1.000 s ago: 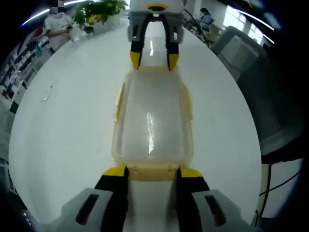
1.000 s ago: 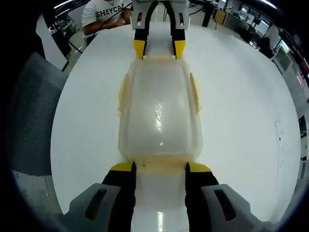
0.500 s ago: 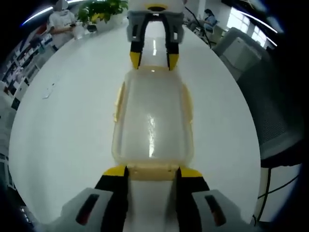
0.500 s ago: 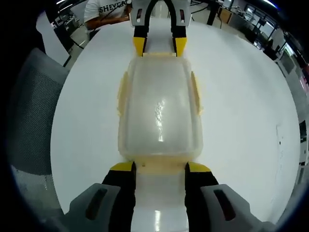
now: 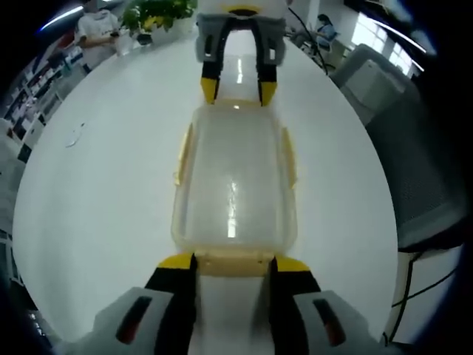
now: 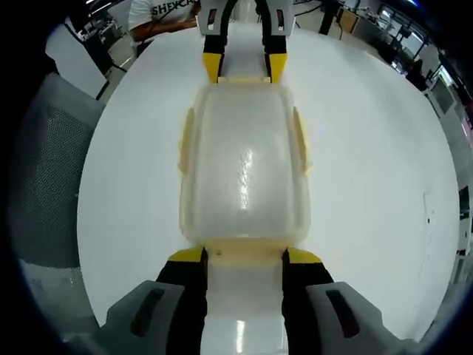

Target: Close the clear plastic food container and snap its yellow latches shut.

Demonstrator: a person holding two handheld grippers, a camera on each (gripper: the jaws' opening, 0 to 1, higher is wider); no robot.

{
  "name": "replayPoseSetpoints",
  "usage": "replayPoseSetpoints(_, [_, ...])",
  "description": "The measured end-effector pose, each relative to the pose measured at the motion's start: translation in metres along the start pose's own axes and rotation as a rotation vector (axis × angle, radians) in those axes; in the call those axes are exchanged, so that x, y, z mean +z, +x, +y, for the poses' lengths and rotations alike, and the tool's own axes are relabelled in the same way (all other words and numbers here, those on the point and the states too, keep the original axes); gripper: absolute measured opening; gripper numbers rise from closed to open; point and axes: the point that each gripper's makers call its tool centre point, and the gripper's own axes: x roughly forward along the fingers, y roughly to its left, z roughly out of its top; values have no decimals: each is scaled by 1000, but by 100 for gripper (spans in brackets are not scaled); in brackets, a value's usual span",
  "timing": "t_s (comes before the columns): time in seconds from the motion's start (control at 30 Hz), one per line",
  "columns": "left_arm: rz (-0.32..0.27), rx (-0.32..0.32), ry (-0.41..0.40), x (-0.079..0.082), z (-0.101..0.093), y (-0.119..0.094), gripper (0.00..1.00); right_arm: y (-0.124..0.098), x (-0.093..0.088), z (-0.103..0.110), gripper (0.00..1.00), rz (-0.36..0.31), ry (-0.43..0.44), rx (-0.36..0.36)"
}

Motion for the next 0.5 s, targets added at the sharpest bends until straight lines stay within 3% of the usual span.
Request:
replayPoseSetpoints(0.1, [-11, 2, 1, 0, -1, 0, 33, -1, -1, -1, 35, 4, 0, 4])
replayPoseSetpoints(0.23, [68, 5, -10, -2, -7, -1, 33, -4, 2, 2, 35, -9, -18, 8])
replayPoseSetpoints(0.5, [52, 6, -41, 11, -4, -12, 33, -16, -4, -2, 35, -32, -22, 0])
